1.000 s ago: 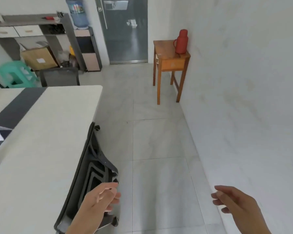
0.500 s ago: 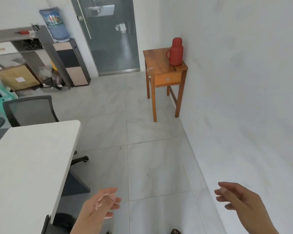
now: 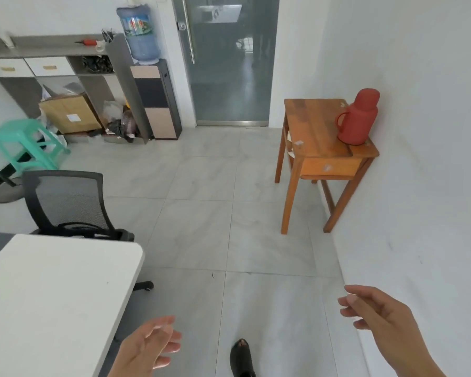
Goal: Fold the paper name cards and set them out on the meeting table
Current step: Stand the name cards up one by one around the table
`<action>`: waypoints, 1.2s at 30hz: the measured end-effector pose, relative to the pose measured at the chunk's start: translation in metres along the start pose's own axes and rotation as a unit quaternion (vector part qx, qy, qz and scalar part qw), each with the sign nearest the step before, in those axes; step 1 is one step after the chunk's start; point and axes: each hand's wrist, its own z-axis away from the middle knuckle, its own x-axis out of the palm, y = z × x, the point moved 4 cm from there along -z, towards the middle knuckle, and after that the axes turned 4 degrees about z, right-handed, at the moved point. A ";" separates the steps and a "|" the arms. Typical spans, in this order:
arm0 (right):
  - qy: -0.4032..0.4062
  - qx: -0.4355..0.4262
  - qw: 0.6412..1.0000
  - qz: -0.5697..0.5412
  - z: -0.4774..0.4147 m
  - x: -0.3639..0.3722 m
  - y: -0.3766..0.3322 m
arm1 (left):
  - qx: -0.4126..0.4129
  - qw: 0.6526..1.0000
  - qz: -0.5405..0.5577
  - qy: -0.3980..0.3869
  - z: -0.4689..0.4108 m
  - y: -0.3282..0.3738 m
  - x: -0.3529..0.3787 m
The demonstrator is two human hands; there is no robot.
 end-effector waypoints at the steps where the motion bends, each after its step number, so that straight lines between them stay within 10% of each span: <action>1: 0.004 0.003 1.000 -0.003 -0.019 0.011 -0.010 | 0.007 1.000 0.000 -0.001 -0.023 0.019 -0.002; 12: -0.008 -0.023 1.000 -0.014 -0.244 0.110 -0.139 | 0.110 0.994 0.020 -0.009 -0.261 0.215 -0.008; 36: -0.320 -0.137 0.935 0.070 -0.689 0.553 -0.422 | -0.017 0.936 0.191 0.295 -0.625 0.327 -0.173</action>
